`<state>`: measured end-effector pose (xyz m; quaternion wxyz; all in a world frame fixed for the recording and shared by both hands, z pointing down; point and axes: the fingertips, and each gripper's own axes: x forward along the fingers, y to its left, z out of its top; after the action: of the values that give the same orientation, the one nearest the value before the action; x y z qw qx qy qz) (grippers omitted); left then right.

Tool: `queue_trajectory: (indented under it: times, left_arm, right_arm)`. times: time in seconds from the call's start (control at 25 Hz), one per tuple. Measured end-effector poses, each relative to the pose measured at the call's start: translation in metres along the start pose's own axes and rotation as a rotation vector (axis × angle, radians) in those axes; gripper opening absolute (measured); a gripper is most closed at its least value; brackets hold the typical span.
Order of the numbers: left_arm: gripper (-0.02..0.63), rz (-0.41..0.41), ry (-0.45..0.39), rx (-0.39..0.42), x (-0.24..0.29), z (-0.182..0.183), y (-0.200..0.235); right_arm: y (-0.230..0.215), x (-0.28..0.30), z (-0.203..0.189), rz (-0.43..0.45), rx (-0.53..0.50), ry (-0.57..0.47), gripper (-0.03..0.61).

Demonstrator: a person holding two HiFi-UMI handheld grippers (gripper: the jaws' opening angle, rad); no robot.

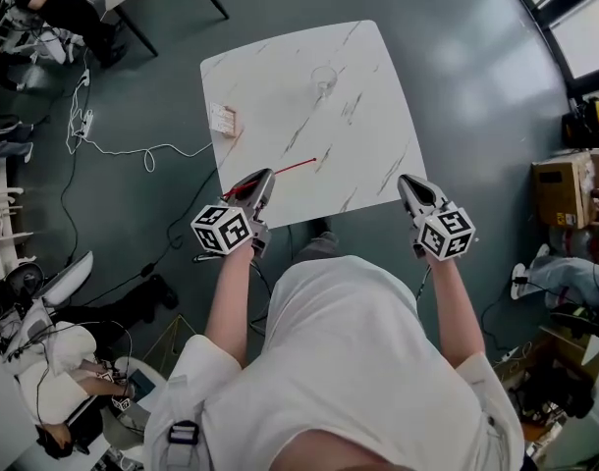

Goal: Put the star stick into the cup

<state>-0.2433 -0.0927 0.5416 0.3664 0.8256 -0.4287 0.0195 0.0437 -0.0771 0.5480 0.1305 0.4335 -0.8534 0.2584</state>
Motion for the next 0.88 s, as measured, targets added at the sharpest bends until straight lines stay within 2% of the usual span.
queue_trajectory:
  times: [0.4,0.64,0.88]
  left_arm:
    - [0.024,-0.048,0.037,0.006,0.027,0.019,0.027]
    - [0.025,-0.040,0.058,0.016,0.039,0.016,0.034]
    - [0.023,-0.024,0.054,0.019,0.055,0.018,0.033]
  right_arm:
    - [0.004,0.033,0.012,-0.044,-0.014,0.023,0.026]
    - [-0.008,0.032,0.016,-0.083,0.010,0.026,0.026]
    - [-0.020,0.028,0.011,-0.081,0.019,0.038,0.026]
